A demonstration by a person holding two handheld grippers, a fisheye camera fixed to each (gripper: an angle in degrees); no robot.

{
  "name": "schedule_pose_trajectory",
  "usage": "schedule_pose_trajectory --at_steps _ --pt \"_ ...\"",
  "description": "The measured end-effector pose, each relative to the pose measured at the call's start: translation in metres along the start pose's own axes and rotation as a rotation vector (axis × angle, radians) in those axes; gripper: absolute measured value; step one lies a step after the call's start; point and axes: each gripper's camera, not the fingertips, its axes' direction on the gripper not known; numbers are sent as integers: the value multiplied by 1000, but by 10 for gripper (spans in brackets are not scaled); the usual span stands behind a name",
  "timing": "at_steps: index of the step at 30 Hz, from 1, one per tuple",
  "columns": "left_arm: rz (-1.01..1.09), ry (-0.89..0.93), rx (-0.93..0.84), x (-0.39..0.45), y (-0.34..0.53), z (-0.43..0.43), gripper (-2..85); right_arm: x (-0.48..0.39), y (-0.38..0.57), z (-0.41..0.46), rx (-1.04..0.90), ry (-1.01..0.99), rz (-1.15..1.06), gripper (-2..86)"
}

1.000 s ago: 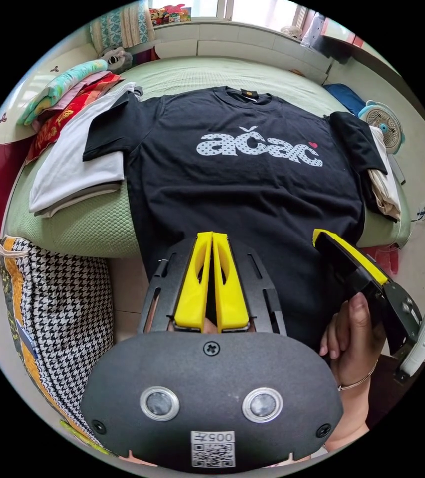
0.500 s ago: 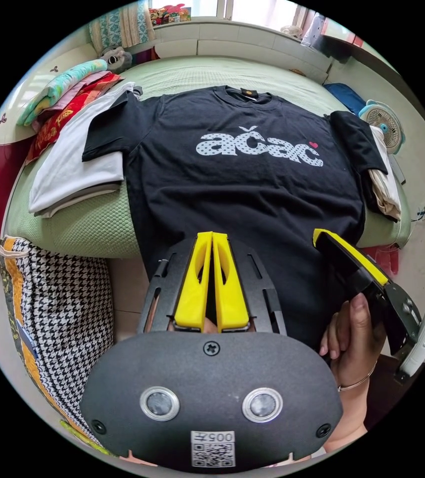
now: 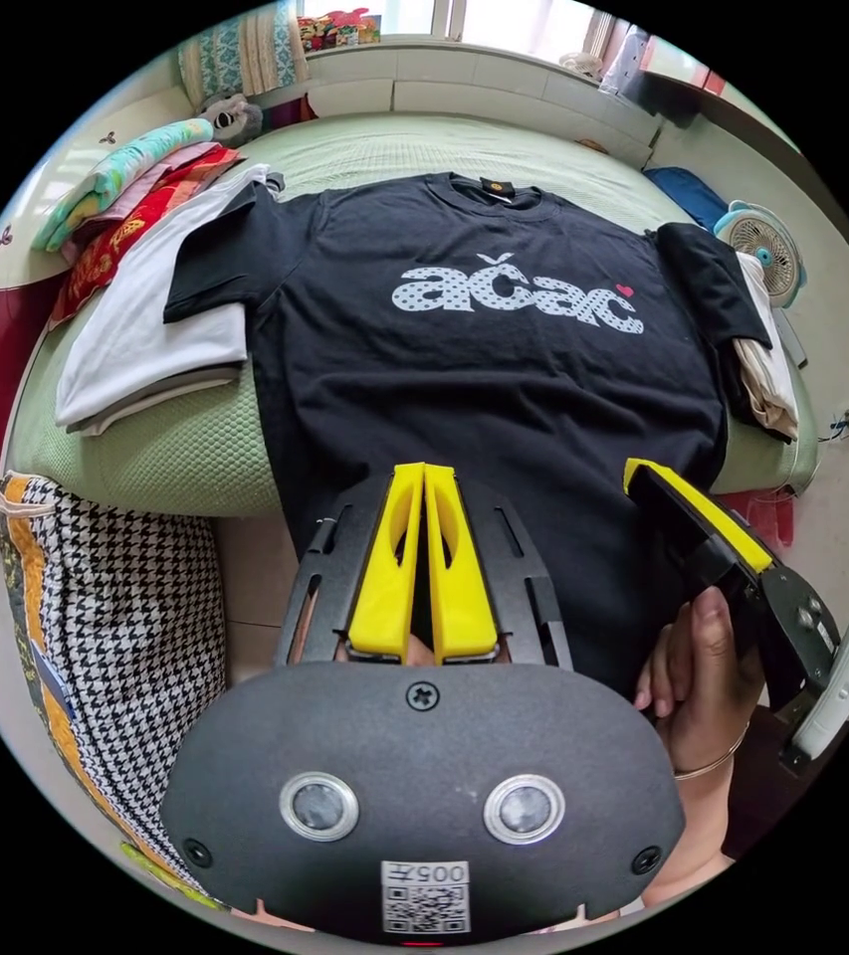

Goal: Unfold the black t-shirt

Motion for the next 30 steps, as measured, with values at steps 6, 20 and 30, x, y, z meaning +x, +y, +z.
schedule_pose_trajectory --at_steps 6,20,30 --pt "3 -9 2 3 2 1 -6 3 -1 1 -10 -9 -1 -14" --pt "8 -31 0 8 3 5 -6 23 -1 1 -13 -114 32 -13" --pt "20 -48 -2 11 2 6 -5 25 0 1 -13 -112 34 -14"
